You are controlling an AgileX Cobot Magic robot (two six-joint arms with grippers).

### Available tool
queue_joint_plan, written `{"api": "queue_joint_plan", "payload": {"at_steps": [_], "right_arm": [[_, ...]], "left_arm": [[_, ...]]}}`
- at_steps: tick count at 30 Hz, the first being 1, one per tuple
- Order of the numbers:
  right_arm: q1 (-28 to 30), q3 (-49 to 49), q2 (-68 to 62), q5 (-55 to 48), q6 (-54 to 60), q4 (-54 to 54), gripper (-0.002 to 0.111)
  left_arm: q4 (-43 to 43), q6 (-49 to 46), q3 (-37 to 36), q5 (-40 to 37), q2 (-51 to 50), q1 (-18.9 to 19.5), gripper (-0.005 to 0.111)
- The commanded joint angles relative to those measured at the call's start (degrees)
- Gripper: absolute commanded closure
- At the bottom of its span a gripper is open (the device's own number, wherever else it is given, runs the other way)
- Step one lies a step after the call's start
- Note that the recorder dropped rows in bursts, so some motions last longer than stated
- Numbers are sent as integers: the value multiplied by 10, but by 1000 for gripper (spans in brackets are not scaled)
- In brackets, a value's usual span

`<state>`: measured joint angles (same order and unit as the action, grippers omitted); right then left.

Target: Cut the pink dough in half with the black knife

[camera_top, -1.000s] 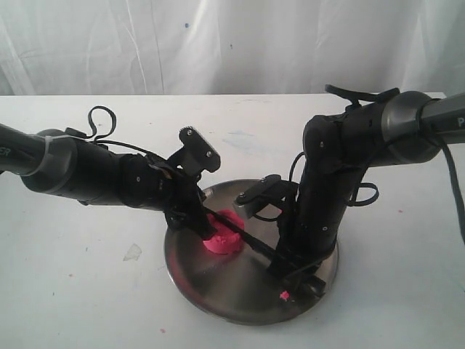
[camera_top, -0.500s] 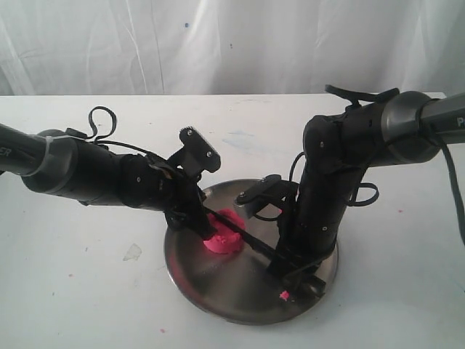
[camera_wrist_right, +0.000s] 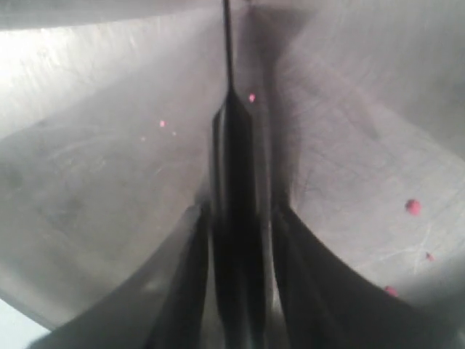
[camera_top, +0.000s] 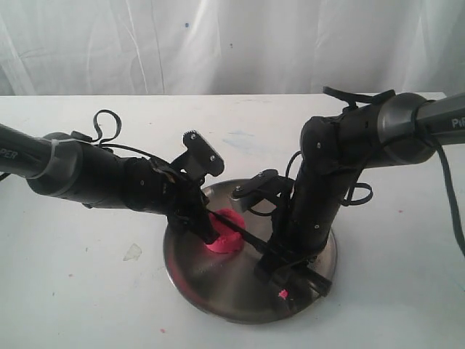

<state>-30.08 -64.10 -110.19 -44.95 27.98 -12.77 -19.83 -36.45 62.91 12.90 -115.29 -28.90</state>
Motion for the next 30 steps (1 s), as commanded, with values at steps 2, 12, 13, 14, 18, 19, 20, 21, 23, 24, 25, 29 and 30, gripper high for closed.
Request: {"api": "queue_joint_plan", "payload": {"at_steps": [2, 12, 13, 14, 18, 19, 20, 21, 23, 24, 25, 29, 30], "right_arm": [[-1, 2, -10, 28, -1, 2, 75], [-1, -1, 14, 28, -2, 13, 75], [-1, -1, 15, 28, -2, 13, 75], [-1, -1, 17, 26, -15, 16, 75], [-1, -1, 16, 14, -52, 58, 77], [-1, -1, 16, 14, -53, 58, 80], [-1, -1, 16, 14, -53, 58, 92], [-1, -1, 16, 14, -53, 58, 103], [-1, -1, 16, 18, -53, 58, 108], [-1, -1, 15, 18, -53, 57, 108], [-1, 0, 13, 19, -53, 57, 108], [-1, 2, -12, 18, -53, 57, 108], [-1, 2, -12, 18, -53, 57, 108]], "left_arm": [[-5, 5, -15, -75, -27, 2, 107], [-5, 5, -15, -74, -27, 2, 107], [-5, 5, -15, -74, -27, 2, 107], [-5, 5, -15, -74, -27, 2, 107], [-5, 5, -15, -74, -27, 2, 107], [-5, 5, -15, -74, -27, 2, 107], [-5, 5, -15, -74, -27, 2, 107], [-5, 5, -15, -74, -27, 2, 107], [-5, 5, -15, -74, -27, 2, 107], [-5, 5, -15, -74, -27, 2, 107], [-5, 5, -15, -74, -27, 2, 107], [-5, 5, -15, -69, -27, 2, 107], [-5, 5, -15, -69, -26, 2, 107]]}}
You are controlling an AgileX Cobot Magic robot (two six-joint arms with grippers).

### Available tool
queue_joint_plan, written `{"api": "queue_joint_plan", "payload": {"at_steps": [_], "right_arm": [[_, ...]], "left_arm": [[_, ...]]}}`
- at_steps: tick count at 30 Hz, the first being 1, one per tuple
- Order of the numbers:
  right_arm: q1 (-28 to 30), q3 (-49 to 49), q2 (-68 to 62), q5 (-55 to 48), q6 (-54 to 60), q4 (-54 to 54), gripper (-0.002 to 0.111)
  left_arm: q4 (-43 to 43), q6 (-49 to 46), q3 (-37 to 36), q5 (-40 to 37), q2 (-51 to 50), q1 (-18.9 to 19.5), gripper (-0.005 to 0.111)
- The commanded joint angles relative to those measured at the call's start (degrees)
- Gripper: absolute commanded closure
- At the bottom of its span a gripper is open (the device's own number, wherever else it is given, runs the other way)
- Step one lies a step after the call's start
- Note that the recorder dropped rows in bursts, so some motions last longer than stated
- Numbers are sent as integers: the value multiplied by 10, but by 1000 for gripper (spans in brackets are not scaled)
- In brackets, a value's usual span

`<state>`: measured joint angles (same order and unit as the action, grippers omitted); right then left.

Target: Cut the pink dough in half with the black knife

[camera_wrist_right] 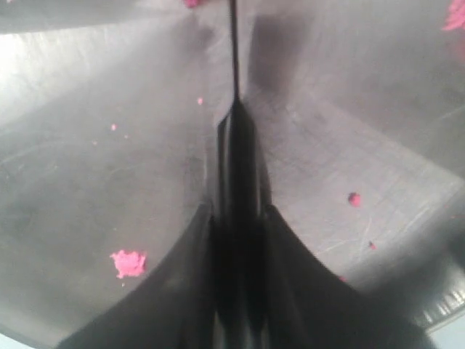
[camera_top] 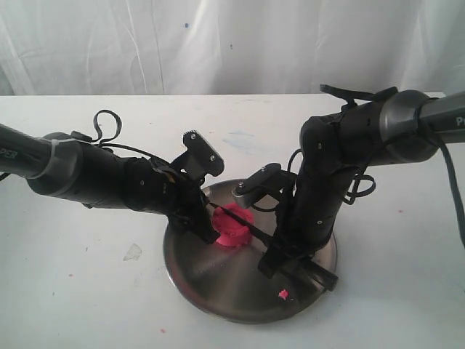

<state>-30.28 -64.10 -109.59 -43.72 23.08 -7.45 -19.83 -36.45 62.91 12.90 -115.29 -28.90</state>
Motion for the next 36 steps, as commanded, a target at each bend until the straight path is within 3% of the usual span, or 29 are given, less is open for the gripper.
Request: {"api": "queue_joint_plan", "payload": {"at_steps": [1, 13, 20, 25, 36], "right_arm": [[1, 2, -20, 5, -4, 4, 108], [1, 2, -20, 5, -4, 0, 108], [1, 2, -20, 5, -4, 0, 108], [1, 2, -20, 8, -4, 0, 108], [1, 2, -20, 8, -4, -2, 108]], "left_arm": [[-5, 5, -15, -69, -25, 2, 107], [-3, 11, -15, -59, 84, 2, 107], [5, 60, -15, -48, 67, 2, 107], [105, 110, -15, -17, 60, 2, 107], [110, 112, -15, -22, 49, 2, 107]]}}
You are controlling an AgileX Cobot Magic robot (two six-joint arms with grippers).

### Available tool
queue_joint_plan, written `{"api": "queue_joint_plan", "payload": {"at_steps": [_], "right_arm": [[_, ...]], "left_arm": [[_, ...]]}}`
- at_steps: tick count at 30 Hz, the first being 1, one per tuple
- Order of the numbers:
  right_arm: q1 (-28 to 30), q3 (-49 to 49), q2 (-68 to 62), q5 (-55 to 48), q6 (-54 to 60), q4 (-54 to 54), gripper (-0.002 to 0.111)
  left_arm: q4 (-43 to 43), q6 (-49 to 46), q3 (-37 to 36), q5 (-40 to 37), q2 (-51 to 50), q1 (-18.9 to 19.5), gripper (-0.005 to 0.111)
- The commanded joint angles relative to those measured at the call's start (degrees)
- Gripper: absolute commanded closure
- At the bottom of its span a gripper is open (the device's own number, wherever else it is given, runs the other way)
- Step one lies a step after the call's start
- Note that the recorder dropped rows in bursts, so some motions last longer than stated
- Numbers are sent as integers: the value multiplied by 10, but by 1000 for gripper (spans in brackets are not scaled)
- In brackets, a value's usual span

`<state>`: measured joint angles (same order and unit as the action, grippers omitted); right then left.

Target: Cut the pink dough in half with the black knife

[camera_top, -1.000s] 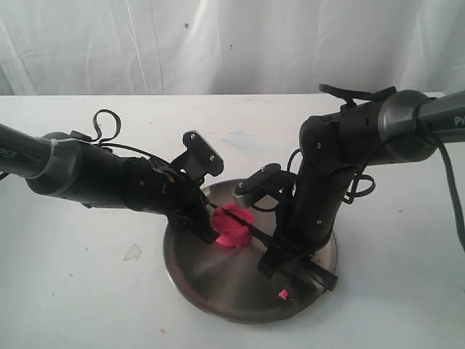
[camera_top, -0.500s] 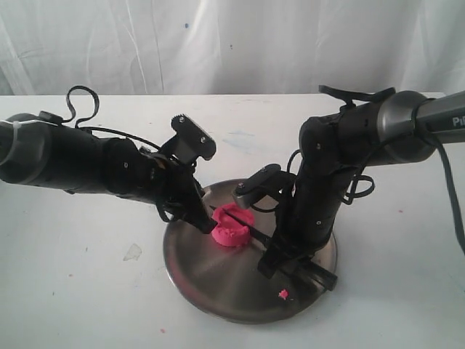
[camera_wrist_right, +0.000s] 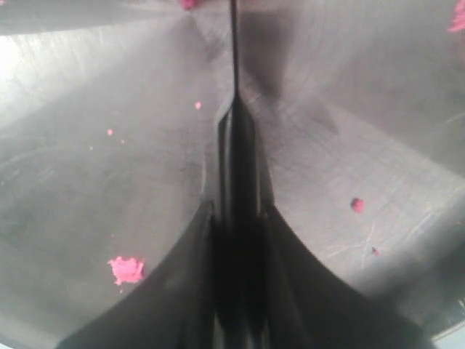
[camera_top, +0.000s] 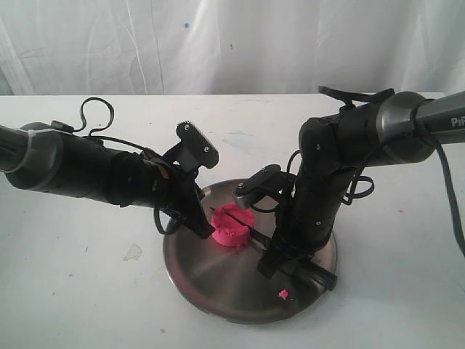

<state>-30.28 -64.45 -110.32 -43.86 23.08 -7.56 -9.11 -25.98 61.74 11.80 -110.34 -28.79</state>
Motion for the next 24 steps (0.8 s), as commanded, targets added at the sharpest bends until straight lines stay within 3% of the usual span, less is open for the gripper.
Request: {"api": "queue_joint_plan", "payload": {"at_steps": [1, 12, 24], "right_arm": [[1, 6, -12, 9, -4, -1, 108], [1, 6, -12, 8, -4, -2, 108], [1, 6, -12, -7, -4, -6, 108]], "left_arm": [[3, 8, -4, -11, -1, 1, 107], [3, 44, -4, -7, -1, 1, 107], [18, 43, -4, 50, -46, 1, 107]]}}
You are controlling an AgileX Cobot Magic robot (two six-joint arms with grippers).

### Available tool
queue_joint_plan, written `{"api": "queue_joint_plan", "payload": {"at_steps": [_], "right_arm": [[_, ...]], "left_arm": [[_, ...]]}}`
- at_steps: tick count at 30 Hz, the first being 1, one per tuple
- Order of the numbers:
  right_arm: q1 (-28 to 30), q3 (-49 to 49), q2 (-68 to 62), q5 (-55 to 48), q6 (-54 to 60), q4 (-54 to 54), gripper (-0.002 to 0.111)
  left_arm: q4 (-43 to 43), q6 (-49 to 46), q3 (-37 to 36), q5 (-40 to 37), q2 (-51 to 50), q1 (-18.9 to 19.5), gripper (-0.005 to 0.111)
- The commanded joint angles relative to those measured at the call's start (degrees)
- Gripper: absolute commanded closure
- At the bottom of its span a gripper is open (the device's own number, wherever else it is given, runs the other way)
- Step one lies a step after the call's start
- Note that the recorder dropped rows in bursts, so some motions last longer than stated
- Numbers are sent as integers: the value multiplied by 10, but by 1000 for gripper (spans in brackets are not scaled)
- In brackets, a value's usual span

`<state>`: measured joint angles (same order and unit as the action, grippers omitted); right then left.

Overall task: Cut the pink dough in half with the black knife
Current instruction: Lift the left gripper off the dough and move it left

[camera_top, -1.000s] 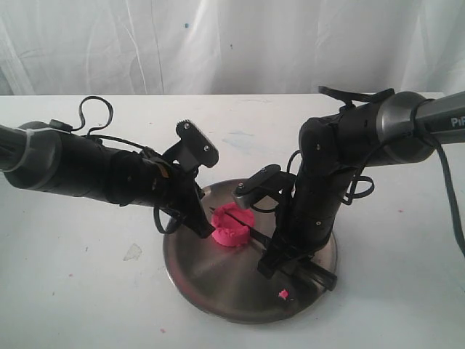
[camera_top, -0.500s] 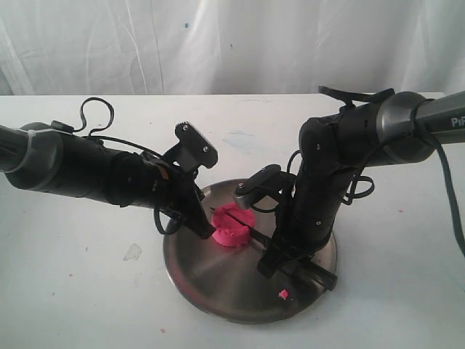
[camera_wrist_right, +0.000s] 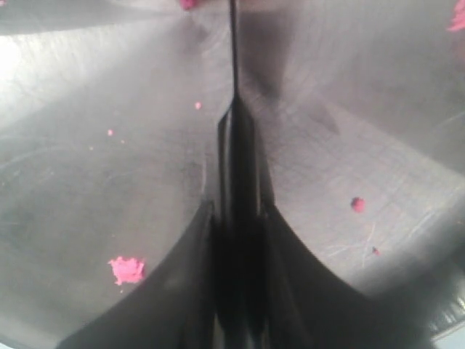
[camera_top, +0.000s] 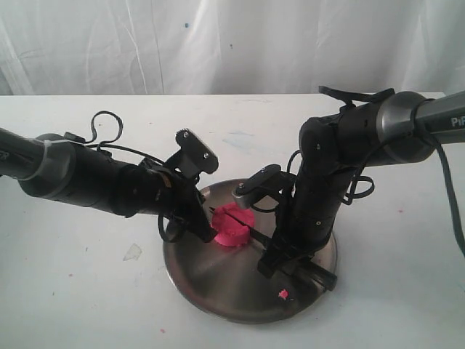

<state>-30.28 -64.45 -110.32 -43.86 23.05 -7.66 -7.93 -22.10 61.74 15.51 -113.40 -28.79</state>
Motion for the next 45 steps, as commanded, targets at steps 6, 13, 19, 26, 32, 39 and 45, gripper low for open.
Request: {"api": "queue_joint_plan", "payload": {"at_steps": [6, 13, 19, 26, 32, 39, 45], "right_arm": [[1, 6, -12, -10, -8, -7, 108], [1, 6, -12, -6, -8, -7, 108], [1, 6, -12, -5, -8, -7, 108], [1, 6, -12, -8, -8, -7, 108], [1, 6, -12, -8, -8, -2, 108], [1, 6, -12, -36, -8, -2, 108], [1, 6, -12, -64, -8, -2, 108]], "left_arm": [[7, 4, -4, 28, -19, 1, 107], [7, 4, -4, 25, -16, 1, 107], [7, -8, -4, -26, 55, 1, 107], [7, -83, -4, -220, 234, 2, 107], [116, -59, -4, -504, 319, 2, 107], [165, 75, -25, -712, 321, 2, 107], [165, 99, -64, -703, 321, 2, 107]]}}
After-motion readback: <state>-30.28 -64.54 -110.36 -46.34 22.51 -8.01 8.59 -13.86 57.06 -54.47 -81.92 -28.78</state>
